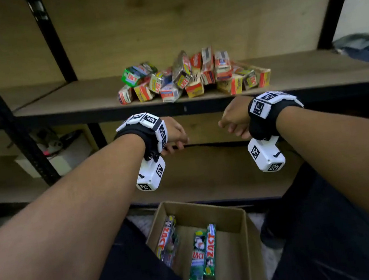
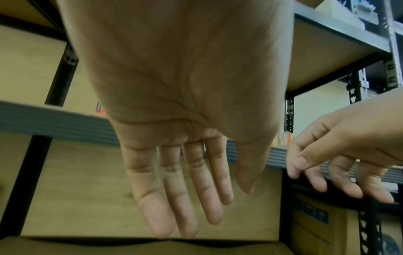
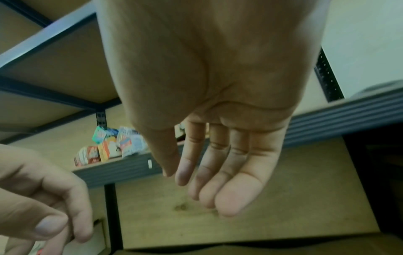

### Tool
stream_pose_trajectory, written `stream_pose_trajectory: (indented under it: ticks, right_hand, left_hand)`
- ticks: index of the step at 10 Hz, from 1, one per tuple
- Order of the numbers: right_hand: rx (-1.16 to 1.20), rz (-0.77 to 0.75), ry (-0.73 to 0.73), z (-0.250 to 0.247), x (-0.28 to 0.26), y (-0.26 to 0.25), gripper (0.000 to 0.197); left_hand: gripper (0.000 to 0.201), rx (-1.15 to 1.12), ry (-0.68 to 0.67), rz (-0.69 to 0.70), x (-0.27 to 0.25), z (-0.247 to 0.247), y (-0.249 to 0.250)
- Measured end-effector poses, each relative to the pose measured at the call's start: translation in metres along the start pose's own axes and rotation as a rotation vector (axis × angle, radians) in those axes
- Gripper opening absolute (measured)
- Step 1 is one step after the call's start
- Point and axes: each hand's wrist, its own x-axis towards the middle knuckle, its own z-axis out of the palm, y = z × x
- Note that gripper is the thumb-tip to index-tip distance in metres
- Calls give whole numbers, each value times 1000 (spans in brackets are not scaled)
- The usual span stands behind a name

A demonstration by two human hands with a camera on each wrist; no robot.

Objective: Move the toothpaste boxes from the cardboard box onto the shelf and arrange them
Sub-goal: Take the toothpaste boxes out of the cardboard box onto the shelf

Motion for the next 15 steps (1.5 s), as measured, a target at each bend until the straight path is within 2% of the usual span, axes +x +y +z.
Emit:
stream_pose_trajectory:
  ticks: [1,5,6,7,8,9,10,11,12,13,14,15]
  right_hand:
    - [-12,39,-56,30,11,18,31]
    - [-119,127,-288,151,73,79,17]
    - [-158,141,-350,180,82,94,10]
    - [-208,177,-431,205,91,107,11]
    - [-292,256,-544,247,110,133,21]
    - [-276,285,-597,282,126,156,30]
    - [-214,374,-623,312,130,179,31]
    - [-112,480,-562,339,128,197,25]
    - [-88,541,-569,370,129,220,74]
    - [-60,604,-563,384,128,233,93]
    - [-10,637,-538,391,124,230,81]
    - [22,663,-484,404,124,231,79]
  left_hand:
    - [19,-50,-38,-40,8,26,-21]
    - [13,-69,-138,-184,64,105,-115]
    - [11,42,-222,-211,80,128,-137]
    - [6,72,-267,-242,91,149,-160]
    - [14,-29,-292,-286,98,170,-184]
    - [20,-7,-366,-318,107,190,-200]
    - [23,-4,-397,-373,119,212,-220]
    - [22,-108,-413,-465,126,236,-241]
    - [30,-128,-421,-506,132,259,-261]
    - [36,-78,-457,-505,134,281,-276]
    - [38,-85,-460,-529,137,297,-286]
    - [39,-97,-458,-546,142,310,-293]
